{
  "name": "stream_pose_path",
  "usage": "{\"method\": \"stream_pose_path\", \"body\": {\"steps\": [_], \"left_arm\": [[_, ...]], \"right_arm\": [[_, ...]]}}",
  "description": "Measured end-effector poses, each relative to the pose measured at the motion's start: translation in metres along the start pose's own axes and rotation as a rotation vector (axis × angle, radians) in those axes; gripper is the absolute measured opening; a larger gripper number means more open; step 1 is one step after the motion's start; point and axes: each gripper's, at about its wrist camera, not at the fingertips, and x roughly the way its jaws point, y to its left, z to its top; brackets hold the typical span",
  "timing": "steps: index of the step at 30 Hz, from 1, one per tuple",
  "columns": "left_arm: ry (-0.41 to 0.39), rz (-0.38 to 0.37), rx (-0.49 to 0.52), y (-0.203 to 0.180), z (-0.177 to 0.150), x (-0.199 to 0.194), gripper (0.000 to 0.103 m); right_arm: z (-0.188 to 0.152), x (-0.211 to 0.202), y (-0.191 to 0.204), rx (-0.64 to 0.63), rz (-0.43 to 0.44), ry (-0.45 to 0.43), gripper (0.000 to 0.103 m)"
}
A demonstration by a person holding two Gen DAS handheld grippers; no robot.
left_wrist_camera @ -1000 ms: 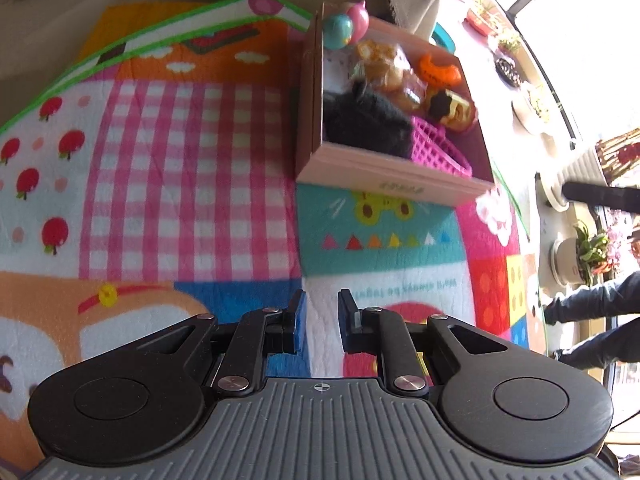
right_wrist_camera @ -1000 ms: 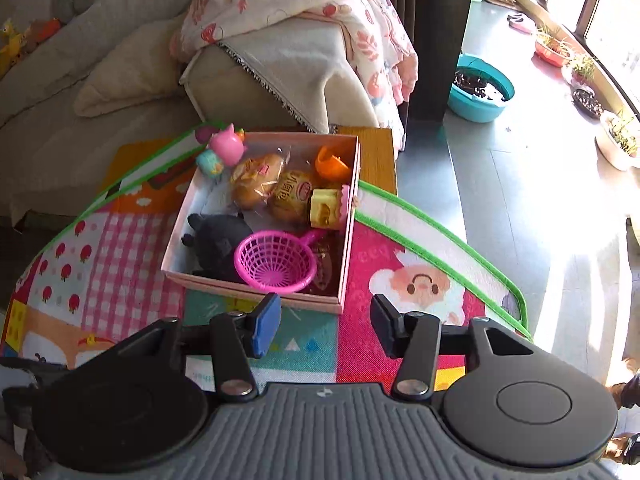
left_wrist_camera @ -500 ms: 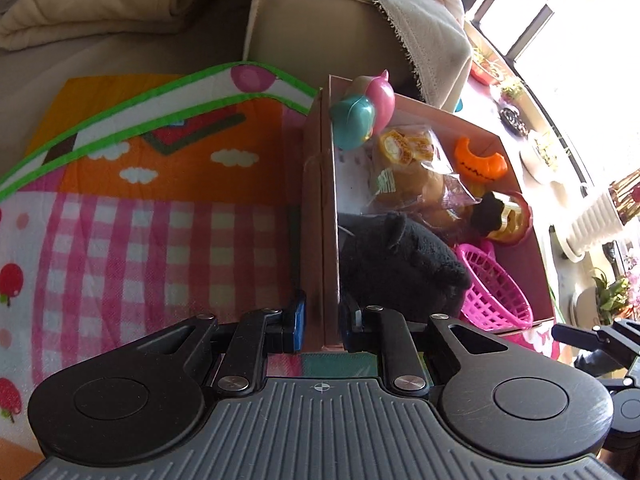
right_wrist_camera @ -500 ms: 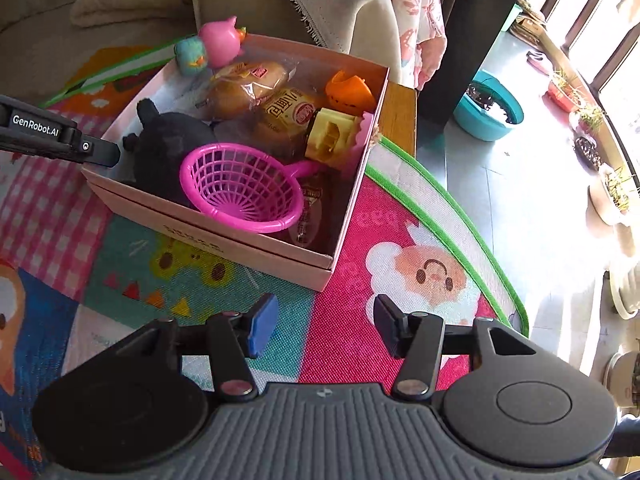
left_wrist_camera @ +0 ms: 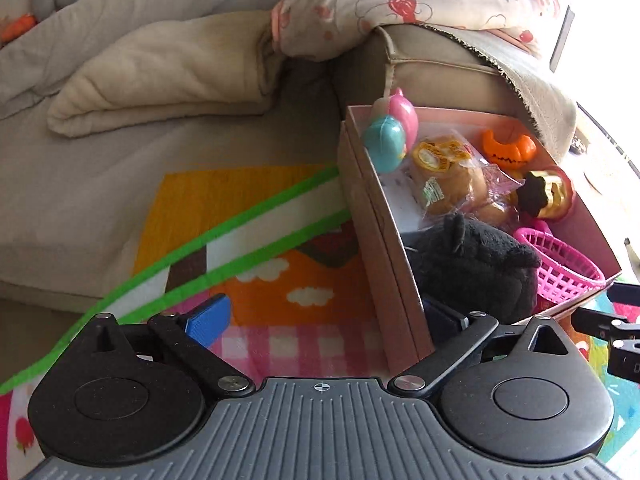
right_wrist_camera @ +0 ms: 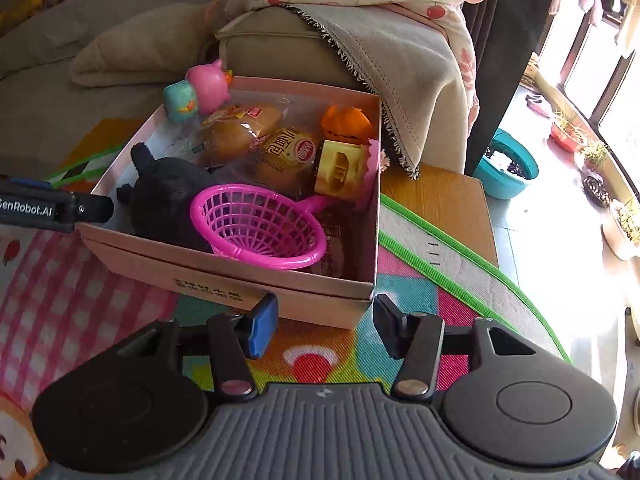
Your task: Organize objects
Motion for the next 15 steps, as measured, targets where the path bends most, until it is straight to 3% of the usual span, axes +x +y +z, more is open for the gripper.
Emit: {"method": "stream_pose_path", "body": {"steps": [4, 6, 7, 9, 12, 15], "left_arm": [[-0.03, -0.044, 0.024, 0.005, 0.002, 0.006, 0.1], [-0.079, -0.068, 0.01, 0.006, -0.003, -0.004, 0.1], [-0.119, -0.08, 0.002, 0.006, -0.008, -0.014, 0.1], [-0.205, -0.088, -0.017, 0.006, -0.021, -0.036, 0.1], [-0.298, -0.098, -0.033, 0.003, -0.05, -0.067, 0.1], [-0.277, -0.09, -0.03, -0.002, -0.09, -0.079, 0.1]], "right_arm": [[0.002, 0.01, 0.014, -0.005, -0.028, 0.013, 0.053], [-0.005, 0.008, 0.017, -0.027, -0.068, -0.004, 0.059], [-0.008, 0.005, 0.017, -0.014, -0.073, -0.003, 0.073], [-0.022, -0.007, 0.013, 0.053, -0.058, -0.018, 0.089], [-0.047, -0.022, 0.022, 0.102, -0.054, 0.006, 0.091], [-0.077, -0.03, 0.038, 0.112, -0.037, 0.056, 0.092]]}}
